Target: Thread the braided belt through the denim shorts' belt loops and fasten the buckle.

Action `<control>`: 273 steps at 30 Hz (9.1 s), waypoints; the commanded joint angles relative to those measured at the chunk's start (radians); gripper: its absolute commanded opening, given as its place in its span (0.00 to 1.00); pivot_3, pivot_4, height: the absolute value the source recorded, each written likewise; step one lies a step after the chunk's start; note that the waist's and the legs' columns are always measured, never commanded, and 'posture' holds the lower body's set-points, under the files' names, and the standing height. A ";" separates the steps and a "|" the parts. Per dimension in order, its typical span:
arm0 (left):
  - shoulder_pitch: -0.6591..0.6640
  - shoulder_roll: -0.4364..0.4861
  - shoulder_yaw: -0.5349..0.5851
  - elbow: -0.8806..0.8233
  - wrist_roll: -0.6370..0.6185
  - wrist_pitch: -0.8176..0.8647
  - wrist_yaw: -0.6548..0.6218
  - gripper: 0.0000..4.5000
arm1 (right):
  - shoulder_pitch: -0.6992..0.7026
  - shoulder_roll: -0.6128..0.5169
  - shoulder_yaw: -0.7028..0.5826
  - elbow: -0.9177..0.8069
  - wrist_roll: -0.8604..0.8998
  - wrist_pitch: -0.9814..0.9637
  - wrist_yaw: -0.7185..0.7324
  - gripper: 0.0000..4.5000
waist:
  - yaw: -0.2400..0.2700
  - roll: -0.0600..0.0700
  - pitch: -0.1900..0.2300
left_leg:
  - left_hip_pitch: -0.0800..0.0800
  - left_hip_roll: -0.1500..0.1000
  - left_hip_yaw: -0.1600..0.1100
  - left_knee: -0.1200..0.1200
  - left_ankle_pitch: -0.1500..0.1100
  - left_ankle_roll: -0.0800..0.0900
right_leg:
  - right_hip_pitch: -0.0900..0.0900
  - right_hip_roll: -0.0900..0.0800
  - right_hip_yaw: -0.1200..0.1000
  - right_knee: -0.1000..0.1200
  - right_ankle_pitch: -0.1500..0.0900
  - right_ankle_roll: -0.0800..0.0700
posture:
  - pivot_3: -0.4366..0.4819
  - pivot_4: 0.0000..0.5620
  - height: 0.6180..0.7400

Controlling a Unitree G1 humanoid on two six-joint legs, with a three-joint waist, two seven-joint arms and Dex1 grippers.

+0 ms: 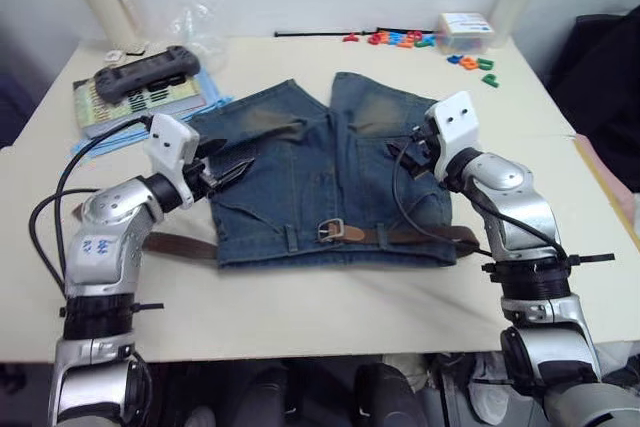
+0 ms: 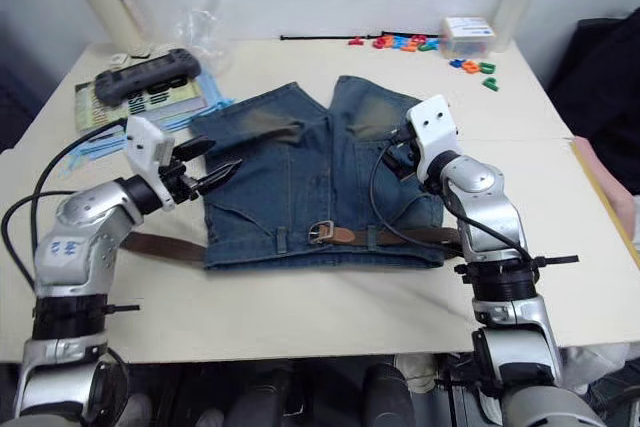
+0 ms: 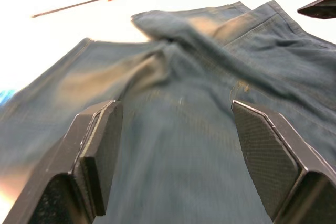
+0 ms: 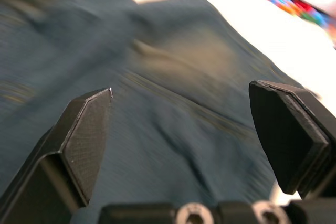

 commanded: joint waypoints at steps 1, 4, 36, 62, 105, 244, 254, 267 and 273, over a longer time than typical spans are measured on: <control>0.050 0.021 0.104 -0.086 -0.063 0.042 0.038 0.81 | 0.050 -0.016 -0.036 -0.171 0.057 0.046 0.022 0.98 | 0.029 0.000 0.000 | -0.001 0.000 -0.001 -0.002 0.002 -0.003 | 0.000 0.000 0.000 -0.001 -0.002 -0.004 | 0.48 0.27 0.72; 0.079 0.015 0.206 -0.062 -0.100 0.082 0.105 0.81 | 0.113 -0.020 -0.045 -0.283 0.119 0.082 0.051 0.98 | 0.046 0.000 0.000 | 0.000 0.001 0.000 -0.002 0.002 -0.005 | 0.001 0.002 -0.001 -0.002 -0.004 -0.007 | 0.48 0.27 0.72; 0.304 -0.238 0.729 -0.022 -0.972 0.707 0.748 0.81 | 0.288 -0.031 -0.070 -0.735 0.538 0.342 -0.013 0.98 | 0.055 -0.012 0.002 | 0.003 0.002 0.002 -0.001 -0.006 -0.010 | 0.002 0.001 0.002 -0.008 -0.004 -0.007 | 0.48 0.27 0.72; 0.135 -0.316 0.505 0.117 -1.256 0.240 1.208 0.81 | 0.250 -0.029 -0.053 -0.715 0.524 0.309 -0.090 0.98 | 0.080 -0.013 0.002 | 0.003 0.002 0.003 0.002 -0.007 -0.009 | 0.005 0.003 0.003 -0.009 -0.004 -0.007 | 0.48 0.27 0.72; 0.397 0.239 -0.240 -0.185 0.295 -0.658 0.404 0.01 | 0.221 0.173 -0.113 -0.671 0.813 0.520 -0.319 1.00 | 0.080 -0.013 0.003 | 0.002 0.011 0.022 -0.010 -0.011 -0.014 | -0.010 0.012 0.020 -0.017 -0.001 -0.012 | 0.48 0.27 0.72; 0.274 -0.440 0.066 -0.206 -1.603 0.223 1.058 0.01 | 0.290 0.376 0.089 -0.318 1.610 0.061 -1.008 0.00 | 0.031 -0.012 0.002 | -0.001 0.026 0.039 0.017 -0.022 0.000 | -0.019 0.015 0.049 0.002 -0.001 -0.018 | 0.48 0.27 0.72; 0.265 -0.403 0.120 -0.196 -1.603 0.240 1.027 0.00 | 0.286 0.311 0.060 -0.336 1.590 0.083 -0.991 0.93 | 0.033 -0.012 0.002 | -0.001 0.027 0.039 0.017 -0.023 0.000 | -0.019 0.015 0.048 0.000 -0.001 -0.018 | 0.48 0.27 0.72; 0.340 -0.123 0.313 -0.056 -1.603 0.504 0.855 0.00 | 0.292 -0.337 0.089 -0.599 0.992 0.102 -0.163 0.99 | 0.054 -0.013 0.003 | 0.000 0.029 0.042 0.017 -0.026 -0.003 | -0.018 0.016 0.044 -0.005 -0.001 -0.017 | 0.48 0.27 0.72; 0.368 -0.050 0.277 0.005 -1.603 0.541 0.869 0.00 | 0.303 -0.443 0.143 -0.609 0.790 0.048 0.023 0.99 | 0.071 -0.014 0.004 | -0.001 0.029 0.041 0.018 -0.030 -0.010 | -0.016 0.015 0.046 -0.010 -0.001 -0.017 | 0.48 0.27 0.72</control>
